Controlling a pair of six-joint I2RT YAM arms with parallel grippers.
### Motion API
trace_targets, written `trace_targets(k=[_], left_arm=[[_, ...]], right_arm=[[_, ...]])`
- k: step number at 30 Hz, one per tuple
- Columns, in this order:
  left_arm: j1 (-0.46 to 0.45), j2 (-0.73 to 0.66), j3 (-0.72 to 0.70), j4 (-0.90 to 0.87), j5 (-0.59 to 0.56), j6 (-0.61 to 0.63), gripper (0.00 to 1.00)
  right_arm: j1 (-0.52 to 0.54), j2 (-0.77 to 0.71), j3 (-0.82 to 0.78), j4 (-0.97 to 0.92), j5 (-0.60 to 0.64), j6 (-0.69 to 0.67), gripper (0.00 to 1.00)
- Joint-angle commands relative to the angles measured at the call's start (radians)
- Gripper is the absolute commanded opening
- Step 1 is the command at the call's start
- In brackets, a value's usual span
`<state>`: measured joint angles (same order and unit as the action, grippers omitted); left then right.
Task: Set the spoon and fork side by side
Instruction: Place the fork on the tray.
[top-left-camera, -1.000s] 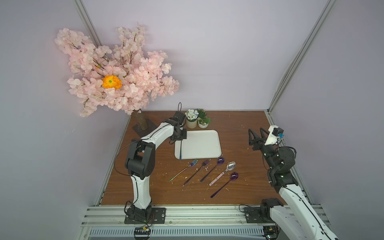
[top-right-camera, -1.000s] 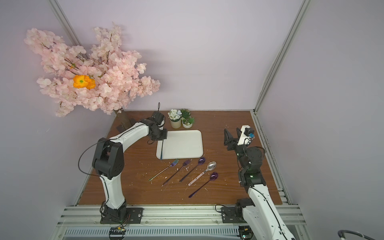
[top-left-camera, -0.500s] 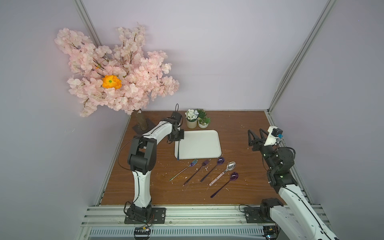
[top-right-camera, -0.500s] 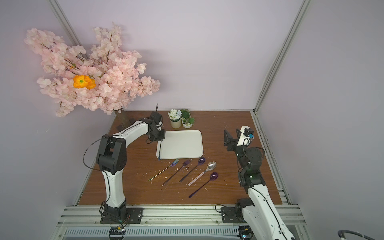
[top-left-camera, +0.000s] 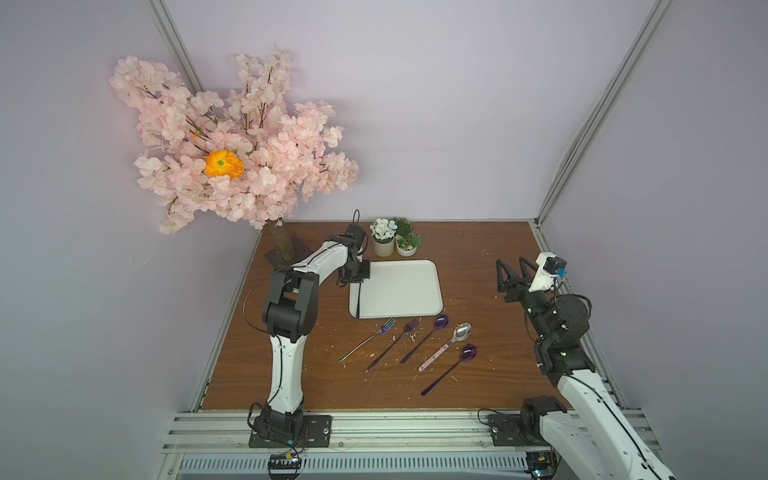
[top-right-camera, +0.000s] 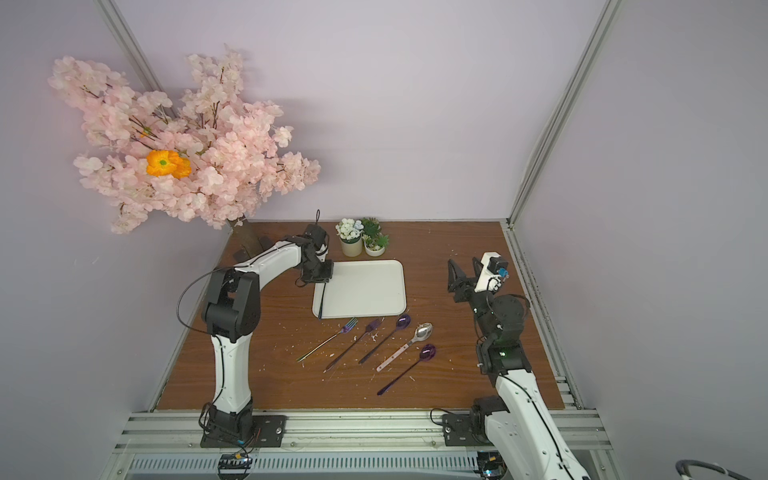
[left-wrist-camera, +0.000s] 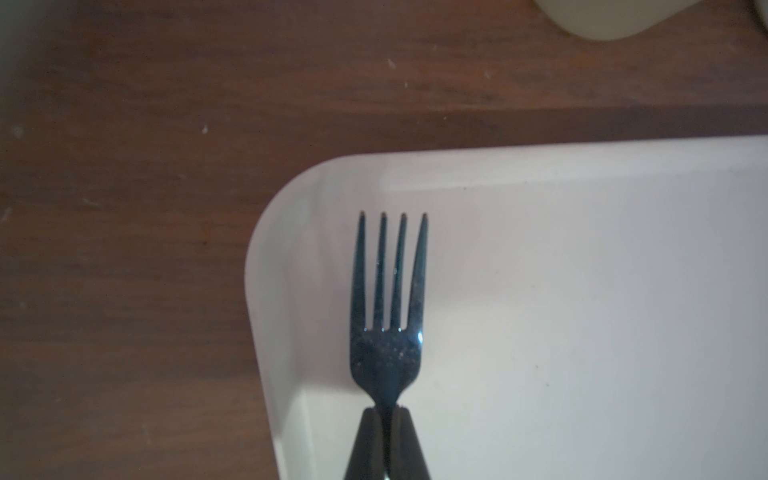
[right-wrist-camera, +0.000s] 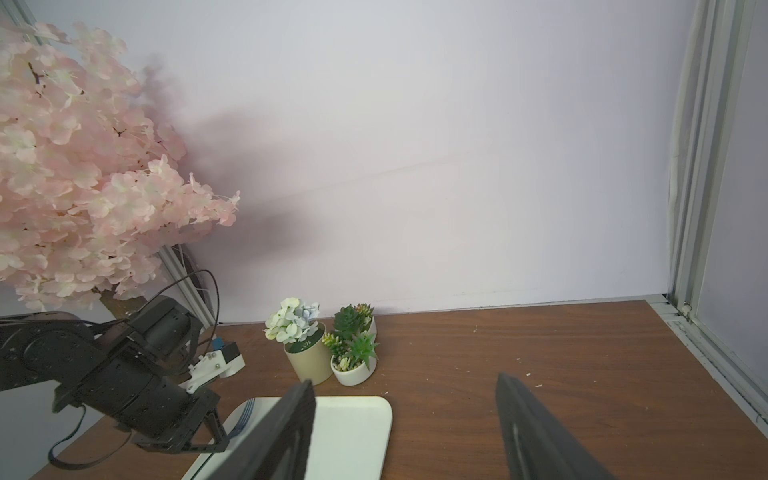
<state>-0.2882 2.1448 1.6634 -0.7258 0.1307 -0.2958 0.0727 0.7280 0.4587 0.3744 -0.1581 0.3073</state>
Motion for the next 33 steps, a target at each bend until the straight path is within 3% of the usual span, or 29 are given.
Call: trace_targets(k=[1, 18, 24, 33], left_arm=[[0.018, 0.026, 0.026, -0.008, -0.009, -0.009, 0.01], [0.024, 0.050, 0.041, -0.007, -0.049, -0.037, 0.04], [0.023, 0.036, 0.021, -0.006, -0.074, -0.038, 0.17], [0.023, 0.015, 0.021, 0.000, -0.058, -0.046, 0.28]], right_arm=[[0.001, -0.012, -0.012, 0.020, 0.002, 0.007, 0.72], [0.001, -0.017, -0.017, 0.022, 0.001, 0.008, 0.73], [0.001, -0.016, -0.017, 0.023, 0.002, 0.007, 0.72], [0.001, -0.015, -0.018, 0.024, -0.001, 0.010, 0.72]])
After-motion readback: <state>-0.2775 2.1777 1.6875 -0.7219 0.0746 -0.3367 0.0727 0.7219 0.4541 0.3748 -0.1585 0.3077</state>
